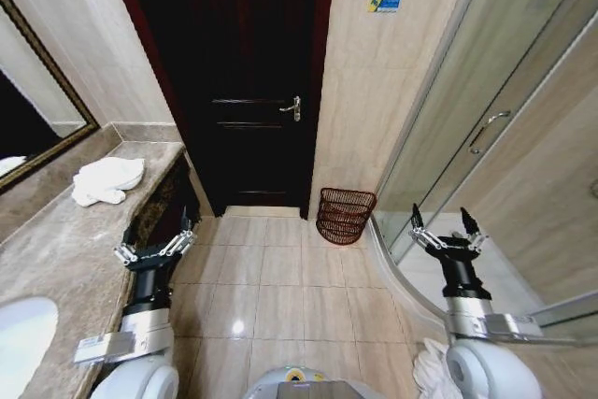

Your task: Discard the used towel into the hamper.

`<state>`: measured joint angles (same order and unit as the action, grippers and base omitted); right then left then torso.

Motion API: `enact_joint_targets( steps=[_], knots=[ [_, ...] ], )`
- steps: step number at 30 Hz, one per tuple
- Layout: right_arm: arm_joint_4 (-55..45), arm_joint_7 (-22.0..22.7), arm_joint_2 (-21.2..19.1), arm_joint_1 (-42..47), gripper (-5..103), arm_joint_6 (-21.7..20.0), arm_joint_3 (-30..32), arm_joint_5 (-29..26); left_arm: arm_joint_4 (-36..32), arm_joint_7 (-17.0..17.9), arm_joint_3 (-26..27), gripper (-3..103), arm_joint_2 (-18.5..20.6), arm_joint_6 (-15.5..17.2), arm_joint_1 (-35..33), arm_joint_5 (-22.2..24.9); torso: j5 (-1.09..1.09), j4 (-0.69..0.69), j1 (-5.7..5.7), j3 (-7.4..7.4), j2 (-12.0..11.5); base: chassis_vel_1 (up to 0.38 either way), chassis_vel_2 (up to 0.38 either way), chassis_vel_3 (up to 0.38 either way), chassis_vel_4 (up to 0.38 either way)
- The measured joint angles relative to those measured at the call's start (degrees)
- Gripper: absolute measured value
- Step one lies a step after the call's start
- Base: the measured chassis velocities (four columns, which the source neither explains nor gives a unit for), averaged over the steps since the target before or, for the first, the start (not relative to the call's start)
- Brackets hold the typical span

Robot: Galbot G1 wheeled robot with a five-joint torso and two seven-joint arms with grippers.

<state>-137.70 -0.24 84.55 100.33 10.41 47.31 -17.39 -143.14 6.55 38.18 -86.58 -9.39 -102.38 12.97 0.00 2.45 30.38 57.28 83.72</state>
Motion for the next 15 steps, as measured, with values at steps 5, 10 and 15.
enact_joint_targets(
  steps=[5,10,15],
  knots=[
    [0.8,-0.2,0.1,-0.1,100,0.8,0.2,-0.5,0.3,0.6,-0.3,100,-0.3,0.1,-0.2,0.0,0.0,0.0,-0.03,-0.04,-0.1,0.0,0.0,0.0,0.0],
    [1.3,-0.6,-0.1,-0.1,100,0.9,0.5,-1.0,0.3,1.1,-0.6,101,-0.8,0.4,-0.3,0.1,0.0,0.0,-0.09,-0.1,-0.2,0.0,0.0,0.0,0.0],
    [1.7,-0.6,-0.3,-0.9,100,0.9,0.5,-1.1,0.5,1.5,-0.5,99,-1.0,0.5,-0.3,0.1,0.0,0.0,-0.13,-0.16,-0.3,0.0,0.0,0.0,0.0]
  ],
)
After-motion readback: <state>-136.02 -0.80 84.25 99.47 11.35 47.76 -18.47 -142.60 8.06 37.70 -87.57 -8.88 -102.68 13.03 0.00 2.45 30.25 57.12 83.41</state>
